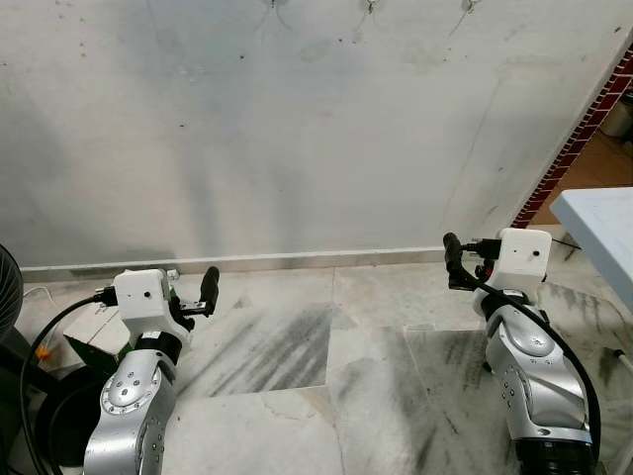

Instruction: Hang keys on a hook

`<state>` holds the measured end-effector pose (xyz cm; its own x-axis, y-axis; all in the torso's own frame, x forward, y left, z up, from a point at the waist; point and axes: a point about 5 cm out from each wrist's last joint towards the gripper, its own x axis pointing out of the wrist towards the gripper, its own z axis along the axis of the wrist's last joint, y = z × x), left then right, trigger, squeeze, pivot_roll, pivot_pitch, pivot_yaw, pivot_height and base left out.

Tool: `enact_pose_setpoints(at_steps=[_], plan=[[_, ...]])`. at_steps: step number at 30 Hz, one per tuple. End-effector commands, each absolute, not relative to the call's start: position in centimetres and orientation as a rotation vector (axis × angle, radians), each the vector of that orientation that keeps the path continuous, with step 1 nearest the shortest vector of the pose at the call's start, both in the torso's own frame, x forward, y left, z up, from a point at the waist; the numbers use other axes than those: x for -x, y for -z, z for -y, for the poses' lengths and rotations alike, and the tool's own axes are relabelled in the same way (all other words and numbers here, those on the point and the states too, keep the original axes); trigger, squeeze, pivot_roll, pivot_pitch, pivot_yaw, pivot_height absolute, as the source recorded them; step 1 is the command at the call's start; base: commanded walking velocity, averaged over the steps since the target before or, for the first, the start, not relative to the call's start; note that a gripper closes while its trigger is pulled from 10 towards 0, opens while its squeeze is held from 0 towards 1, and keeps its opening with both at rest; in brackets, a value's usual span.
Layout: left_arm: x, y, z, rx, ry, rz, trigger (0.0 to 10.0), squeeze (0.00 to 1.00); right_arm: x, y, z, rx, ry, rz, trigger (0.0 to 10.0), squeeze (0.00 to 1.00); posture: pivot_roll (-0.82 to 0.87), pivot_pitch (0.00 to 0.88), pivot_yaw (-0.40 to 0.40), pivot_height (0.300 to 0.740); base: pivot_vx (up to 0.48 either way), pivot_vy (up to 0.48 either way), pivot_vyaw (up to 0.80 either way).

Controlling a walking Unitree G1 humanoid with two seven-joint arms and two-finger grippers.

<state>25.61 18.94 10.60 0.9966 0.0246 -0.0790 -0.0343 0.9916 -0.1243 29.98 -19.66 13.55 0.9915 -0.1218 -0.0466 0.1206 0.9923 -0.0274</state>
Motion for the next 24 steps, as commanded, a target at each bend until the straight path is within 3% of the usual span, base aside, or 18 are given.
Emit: enact_pose_setpoints(at_steps=[1, 24], plan=[[-28.02, -13.36, -18.58, -0.020, -0.038, -0.085, 10.0, 0.00, -30.92, -14.53, 18.19, -0.054, 0.035, -0.037, 10.0, 0.00, 0.03, 0.000, 0.014, 0.740, 0.000, 0.000, 0.00], [-28.13, -13.39, -18.47, -0.008, -0.052, -0.085, 10.0, 0.00, -30.80, -14.28, 18.23, -0.048, 0.033, -0.059, 10.0, 0.00, 0.02, 0.000, 0.014, 0.740, 0.000, 0.000, 0.00]])
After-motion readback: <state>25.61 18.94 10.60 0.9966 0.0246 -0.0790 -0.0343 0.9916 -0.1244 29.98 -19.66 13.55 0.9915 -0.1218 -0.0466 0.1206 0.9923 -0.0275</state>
